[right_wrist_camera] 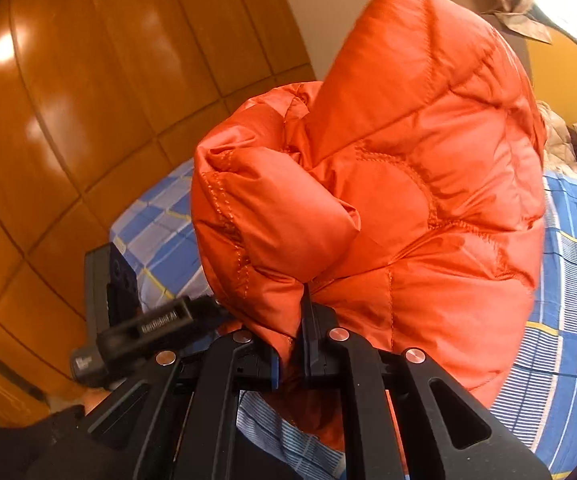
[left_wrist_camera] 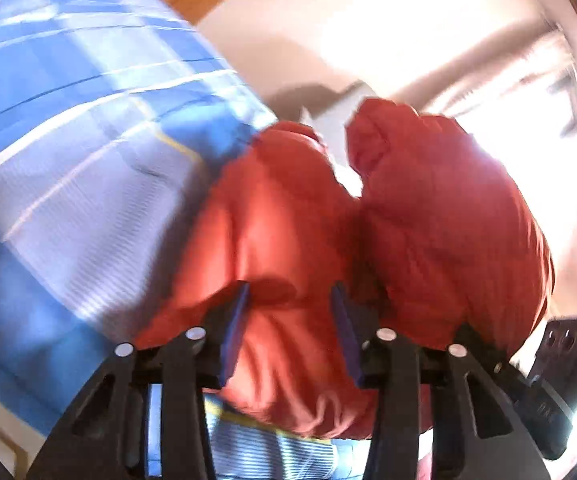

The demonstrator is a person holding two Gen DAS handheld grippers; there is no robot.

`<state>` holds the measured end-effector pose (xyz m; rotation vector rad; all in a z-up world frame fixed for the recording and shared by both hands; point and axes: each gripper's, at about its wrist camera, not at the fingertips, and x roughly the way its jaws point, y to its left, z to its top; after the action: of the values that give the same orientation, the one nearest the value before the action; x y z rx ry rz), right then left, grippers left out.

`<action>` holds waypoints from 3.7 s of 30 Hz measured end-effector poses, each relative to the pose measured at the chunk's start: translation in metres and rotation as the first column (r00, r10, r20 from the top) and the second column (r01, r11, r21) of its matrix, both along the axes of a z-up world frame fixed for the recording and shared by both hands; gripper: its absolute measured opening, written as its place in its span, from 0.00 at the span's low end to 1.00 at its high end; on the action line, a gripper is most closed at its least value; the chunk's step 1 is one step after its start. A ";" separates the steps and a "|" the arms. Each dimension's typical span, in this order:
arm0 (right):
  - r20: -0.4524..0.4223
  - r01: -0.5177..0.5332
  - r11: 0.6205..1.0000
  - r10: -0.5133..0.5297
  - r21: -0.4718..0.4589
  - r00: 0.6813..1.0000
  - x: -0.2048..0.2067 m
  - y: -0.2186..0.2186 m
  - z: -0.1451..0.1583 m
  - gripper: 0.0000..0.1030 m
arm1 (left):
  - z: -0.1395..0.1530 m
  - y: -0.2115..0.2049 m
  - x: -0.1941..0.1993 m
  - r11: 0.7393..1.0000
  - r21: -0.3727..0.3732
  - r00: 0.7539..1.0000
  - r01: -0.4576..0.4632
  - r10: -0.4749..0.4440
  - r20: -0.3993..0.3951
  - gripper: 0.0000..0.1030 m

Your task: Fold large clothes

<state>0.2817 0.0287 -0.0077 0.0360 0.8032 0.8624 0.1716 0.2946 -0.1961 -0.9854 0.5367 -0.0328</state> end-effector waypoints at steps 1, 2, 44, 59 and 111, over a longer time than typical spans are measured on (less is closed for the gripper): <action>0.002 -0.010 1.000 0.010 -0.013 1.000 -0.001 0.004 -0.003 0.08 | -0.001 0.001 -0.006 1.000 -0.003 1.000 -0.011 0.011 -0.003 0.39; -0.001 -0.022 0.999 0.022 -0.027 1.000 -0.002 0.009 -0.006 0.08 | -0.004 0.005 -0.012 0.999 -0.008 0.999 -0.032 0.031 -0.012 0.39; 0.044 -0.190 0.978 0.194 -0.090 0.980 -0.046 0.037 -0.045 0.64 | 0.045 -0.004 -0.061 0.983 -0.065 0.974 0.170 -0.157 0.163 0.75; 0.072 -0.190 0.971 0.202 -0.147 0.977 -0.069 0.060 -0.049 0.64 | 0.039 -0.011 -0.038 0.966 -0.034 0.964 0.258 -0.254 0.082 0.77; 0.086 -0.087 0.963 0.112 -0.256 0.990 -0.118 0.129 -0.074 0.70 | 0.010 0.005 -0.008 0.951 0.120 0.958 0.283 -0.287 0.013 0.21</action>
<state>0.1641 0.1578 -0.0822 -0.2721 0.8198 0.8445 0.1631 0.2996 -0.1862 -0.7855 0.6433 -0.2717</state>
